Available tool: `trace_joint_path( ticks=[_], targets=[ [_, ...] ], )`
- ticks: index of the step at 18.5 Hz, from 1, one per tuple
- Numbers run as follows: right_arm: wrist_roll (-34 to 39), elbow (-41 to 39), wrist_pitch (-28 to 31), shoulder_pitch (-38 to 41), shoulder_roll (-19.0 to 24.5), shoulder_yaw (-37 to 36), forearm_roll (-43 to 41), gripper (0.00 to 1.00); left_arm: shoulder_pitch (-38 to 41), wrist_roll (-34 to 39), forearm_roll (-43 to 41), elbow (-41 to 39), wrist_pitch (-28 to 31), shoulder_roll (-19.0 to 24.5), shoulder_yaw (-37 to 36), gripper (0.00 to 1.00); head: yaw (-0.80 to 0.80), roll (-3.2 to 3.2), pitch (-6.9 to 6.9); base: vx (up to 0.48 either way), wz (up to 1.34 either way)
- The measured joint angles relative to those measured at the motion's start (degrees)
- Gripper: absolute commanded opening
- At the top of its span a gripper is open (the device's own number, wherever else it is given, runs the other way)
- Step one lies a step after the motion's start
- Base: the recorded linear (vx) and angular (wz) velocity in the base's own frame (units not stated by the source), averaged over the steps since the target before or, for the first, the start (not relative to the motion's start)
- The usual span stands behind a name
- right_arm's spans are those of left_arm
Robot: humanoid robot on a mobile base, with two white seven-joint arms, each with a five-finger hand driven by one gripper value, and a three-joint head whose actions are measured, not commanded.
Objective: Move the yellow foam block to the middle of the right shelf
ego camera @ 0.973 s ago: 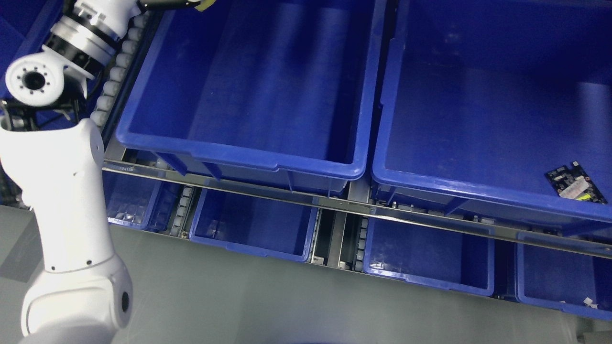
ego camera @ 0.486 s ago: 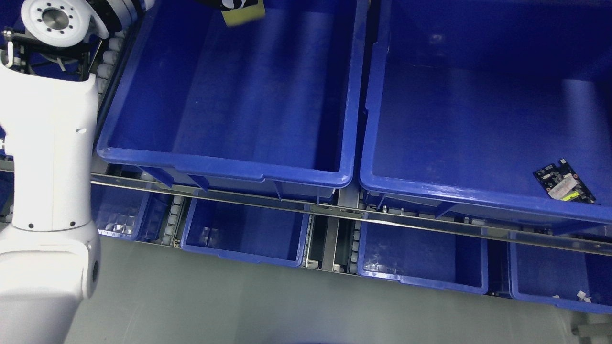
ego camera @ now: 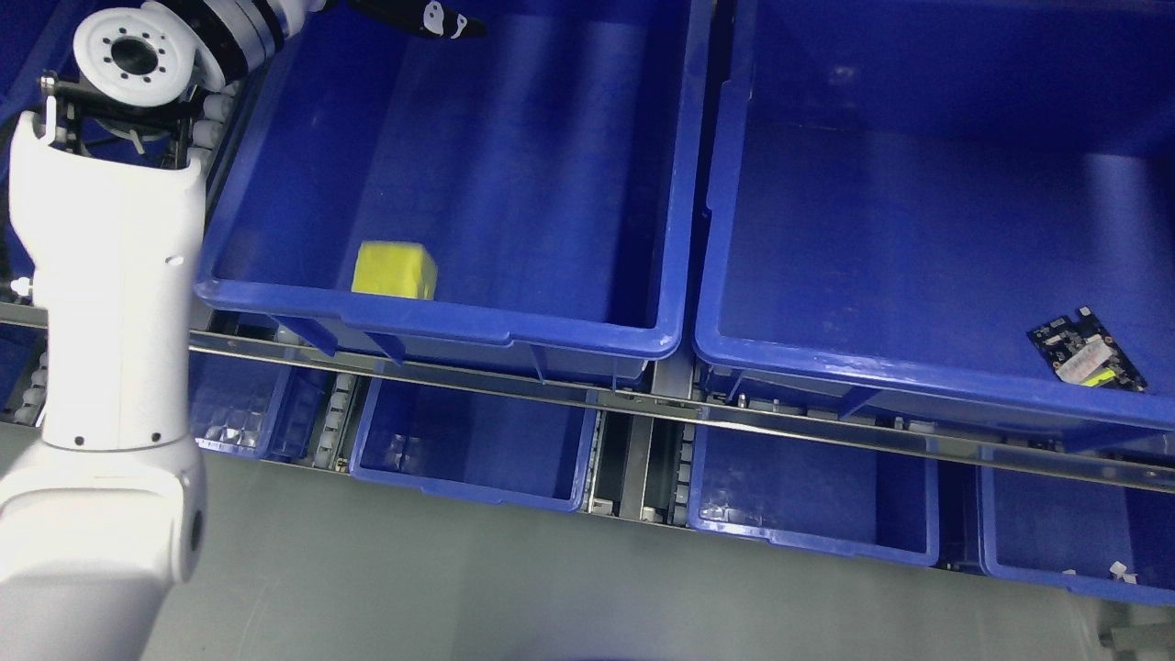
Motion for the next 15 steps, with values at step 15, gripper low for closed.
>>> trace_joint_path(
  ticks=[15],
  targets=[
    [0.0,0.0,-0.02,0.0,0.0,0.0,0.0,1.0,16.83,25.81,15.31,-8.46,-21.73,-7.86,15.54,1.0,0.0,0.0,0.0,0.0,0.0]
  ],
)
